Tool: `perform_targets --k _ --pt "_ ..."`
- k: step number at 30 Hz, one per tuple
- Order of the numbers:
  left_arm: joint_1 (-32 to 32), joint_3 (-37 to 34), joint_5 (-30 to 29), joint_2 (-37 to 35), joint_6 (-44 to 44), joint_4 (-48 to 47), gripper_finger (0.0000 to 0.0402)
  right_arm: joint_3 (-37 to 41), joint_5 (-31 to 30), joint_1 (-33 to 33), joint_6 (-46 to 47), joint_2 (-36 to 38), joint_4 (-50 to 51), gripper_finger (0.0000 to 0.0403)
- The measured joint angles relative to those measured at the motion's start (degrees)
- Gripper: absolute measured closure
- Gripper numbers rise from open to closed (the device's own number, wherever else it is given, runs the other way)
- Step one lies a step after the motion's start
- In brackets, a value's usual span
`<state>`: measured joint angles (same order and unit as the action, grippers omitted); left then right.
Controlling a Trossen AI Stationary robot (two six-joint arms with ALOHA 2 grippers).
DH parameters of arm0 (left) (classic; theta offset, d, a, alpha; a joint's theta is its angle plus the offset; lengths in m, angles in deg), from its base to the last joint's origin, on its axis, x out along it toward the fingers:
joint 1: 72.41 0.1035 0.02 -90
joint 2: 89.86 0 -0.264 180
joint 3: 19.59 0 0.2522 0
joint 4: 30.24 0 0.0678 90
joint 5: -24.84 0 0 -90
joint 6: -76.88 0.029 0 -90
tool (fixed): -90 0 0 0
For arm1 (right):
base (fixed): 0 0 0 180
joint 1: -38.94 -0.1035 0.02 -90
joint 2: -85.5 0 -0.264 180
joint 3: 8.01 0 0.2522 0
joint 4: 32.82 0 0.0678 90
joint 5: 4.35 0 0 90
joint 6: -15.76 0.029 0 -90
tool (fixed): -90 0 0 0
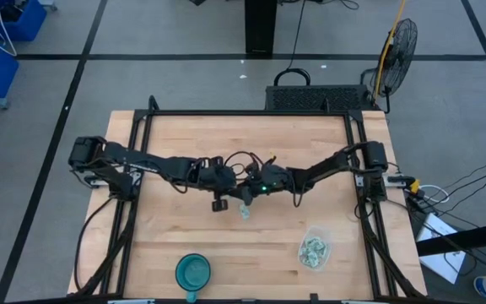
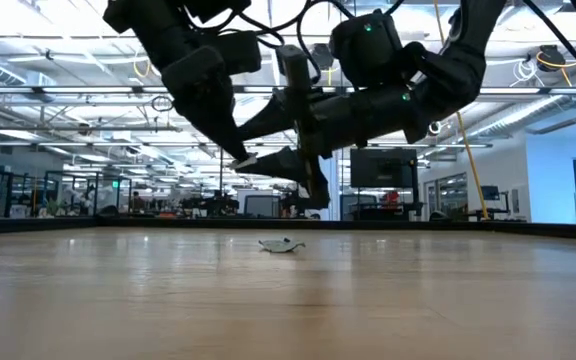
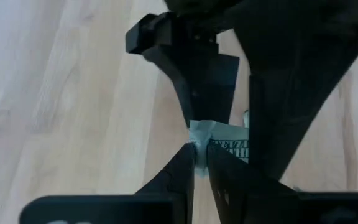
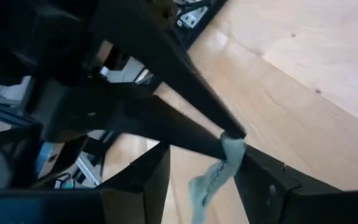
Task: Pick and place Stevia / Truvia into bins
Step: Put the bottom light green stevia packet into the transparent bin
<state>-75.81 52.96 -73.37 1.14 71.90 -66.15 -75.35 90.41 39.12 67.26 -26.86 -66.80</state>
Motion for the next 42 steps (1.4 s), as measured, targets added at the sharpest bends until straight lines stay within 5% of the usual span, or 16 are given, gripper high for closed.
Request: perform_targets --k 12,21,30,36,42 --pt "0.02 0.48 -0.85 0.1 0.14 -1.25 0.035 0.02 2.91 0.1 -1.49 0.02 1.29 0.0276" --pt "0.0 0.48 0.16 0.09 -2.69 -1.27 0.0346 0.08 2.82 0.12 -1.35 0.04 4.67 0.0341" --pt "0.0 0.48 0.53 0.07 -3.34 -1.2 0.0274 0.08 2.83 0.12 -1.61 0.04 5.51 0.0388" --pt "0.23 0.48 -5.02 0.04 -4.57 -1.16 0.0241 0.08 3.43 0.09 -1.65 0.04 9.53 0.04" --pt "1.39 0.48 -5.42 0.04 -6.59 -1.18 0.0236 0.11 11.68 0.09 -1.72 0.81 12.09 0.0402"
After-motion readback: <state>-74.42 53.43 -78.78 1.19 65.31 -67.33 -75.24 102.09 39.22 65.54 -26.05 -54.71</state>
